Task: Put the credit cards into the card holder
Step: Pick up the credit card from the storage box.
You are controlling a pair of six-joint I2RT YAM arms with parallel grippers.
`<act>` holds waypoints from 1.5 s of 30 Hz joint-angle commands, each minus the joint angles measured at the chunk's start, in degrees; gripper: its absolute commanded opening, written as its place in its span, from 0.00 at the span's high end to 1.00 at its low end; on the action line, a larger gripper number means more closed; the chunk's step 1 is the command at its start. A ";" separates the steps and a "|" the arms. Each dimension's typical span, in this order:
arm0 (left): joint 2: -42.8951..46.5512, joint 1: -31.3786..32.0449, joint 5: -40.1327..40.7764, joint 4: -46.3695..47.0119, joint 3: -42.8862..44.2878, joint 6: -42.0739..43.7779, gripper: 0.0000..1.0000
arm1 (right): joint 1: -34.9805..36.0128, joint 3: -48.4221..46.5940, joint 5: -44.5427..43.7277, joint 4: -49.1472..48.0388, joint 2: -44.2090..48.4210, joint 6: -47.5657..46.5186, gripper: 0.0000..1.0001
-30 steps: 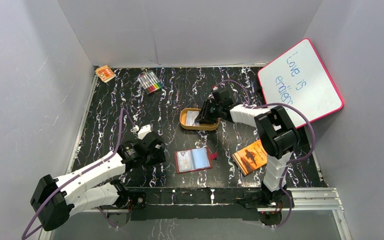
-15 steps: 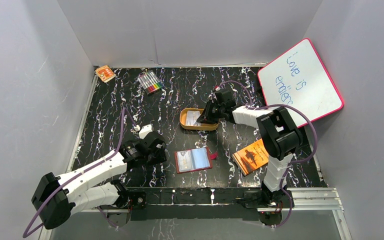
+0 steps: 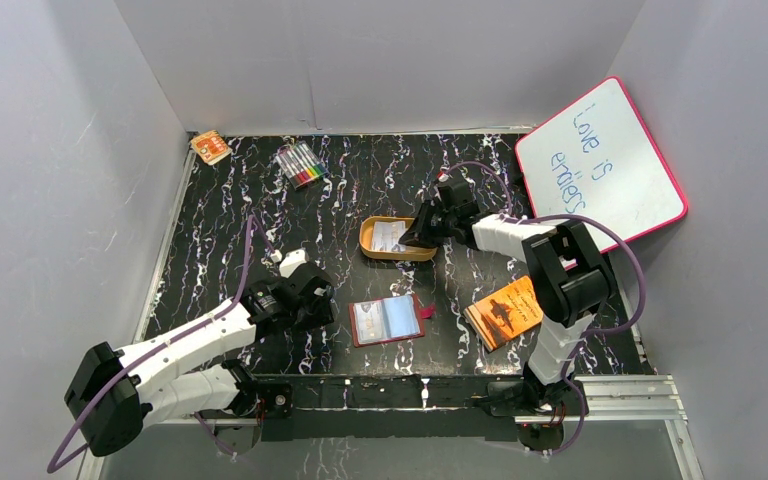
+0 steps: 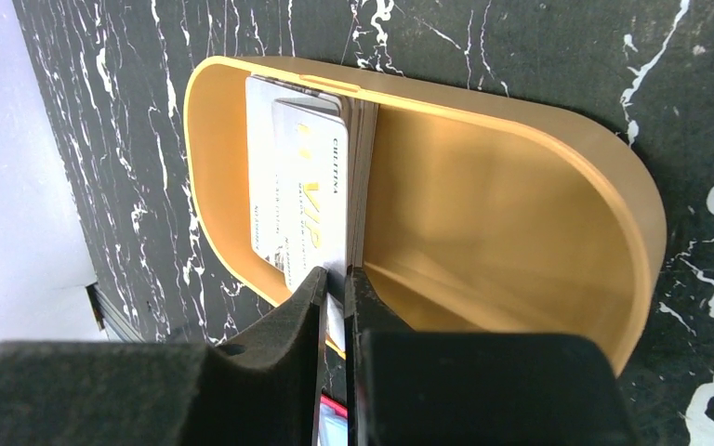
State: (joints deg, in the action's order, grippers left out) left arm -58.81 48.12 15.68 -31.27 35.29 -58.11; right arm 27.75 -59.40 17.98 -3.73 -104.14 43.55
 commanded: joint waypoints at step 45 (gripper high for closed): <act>-1.96 0.18 -0.30 1.10 0.12 1.60 0.54 | -0.59 -1.33 2.33 0.32 -1.63 2.22 0.72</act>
State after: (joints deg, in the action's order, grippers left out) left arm -60.62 48.12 14.55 -29.82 34.41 -57.30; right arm 27.40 -61.95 23.14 -3.51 -108.79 46.24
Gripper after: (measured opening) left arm 0.460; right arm 0.287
